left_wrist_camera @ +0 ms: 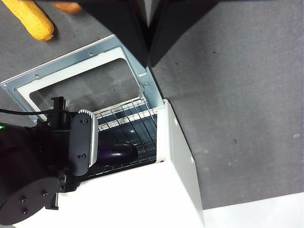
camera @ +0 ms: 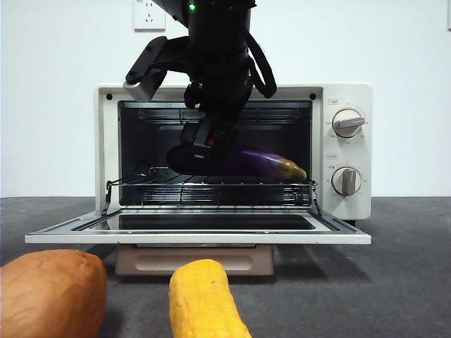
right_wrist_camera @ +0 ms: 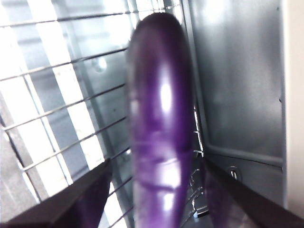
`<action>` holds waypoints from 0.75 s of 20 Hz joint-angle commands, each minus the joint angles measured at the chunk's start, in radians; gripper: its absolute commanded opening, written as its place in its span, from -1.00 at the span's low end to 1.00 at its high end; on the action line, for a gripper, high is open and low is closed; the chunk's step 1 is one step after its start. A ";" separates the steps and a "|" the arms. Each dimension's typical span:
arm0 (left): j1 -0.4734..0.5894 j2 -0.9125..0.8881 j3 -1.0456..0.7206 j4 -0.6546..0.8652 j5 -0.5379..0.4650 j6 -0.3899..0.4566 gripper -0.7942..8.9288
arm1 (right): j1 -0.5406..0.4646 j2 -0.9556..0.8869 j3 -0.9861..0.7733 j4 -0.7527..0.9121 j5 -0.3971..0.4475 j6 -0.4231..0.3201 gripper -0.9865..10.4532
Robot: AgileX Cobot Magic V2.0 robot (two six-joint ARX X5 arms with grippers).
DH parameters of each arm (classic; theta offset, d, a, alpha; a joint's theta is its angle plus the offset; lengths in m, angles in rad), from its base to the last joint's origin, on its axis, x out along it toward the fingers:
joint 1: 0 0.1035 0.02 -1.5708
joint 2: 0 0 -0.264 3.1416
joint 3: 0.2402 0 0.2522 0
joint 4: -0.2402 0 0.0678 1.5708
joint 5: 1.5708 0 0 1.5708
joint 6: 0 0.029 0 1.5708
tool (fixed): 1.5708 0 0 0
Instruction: Take the eggplant from the table,put the eggplant in the oven
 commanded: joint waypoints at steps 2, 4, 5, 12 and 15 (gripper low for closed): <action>-0.001 0.024 0.010 0.015 -0.002 -0.001 -0.82 | 0.040 0.023 0.023 0.006 0.011 0.022 -0.31; 0.000 0.046 0.010 0.016 -0.002 0.006 -0.82 | 0.067 0.023 0.023 0.006 0.037 0.035 -0.31; 0.003 0.061 0.007 0.024 -0.005 0.009 -0.82 | 0.080 0.023 0.023 0.006 0.057 0.049 -0.31; 0.090 0.148 -0.282 0.293 -0.053 -0.031 -0.82 | 0.121 -0.013 0.023 -0.075 0.081 0.151 -0.31; 0.139 0.232 -0.389 0.415 -0.051 -0.068 -0.82 | 0.123 -0.062 0.023 -0.130 0.078 0.185 -0.32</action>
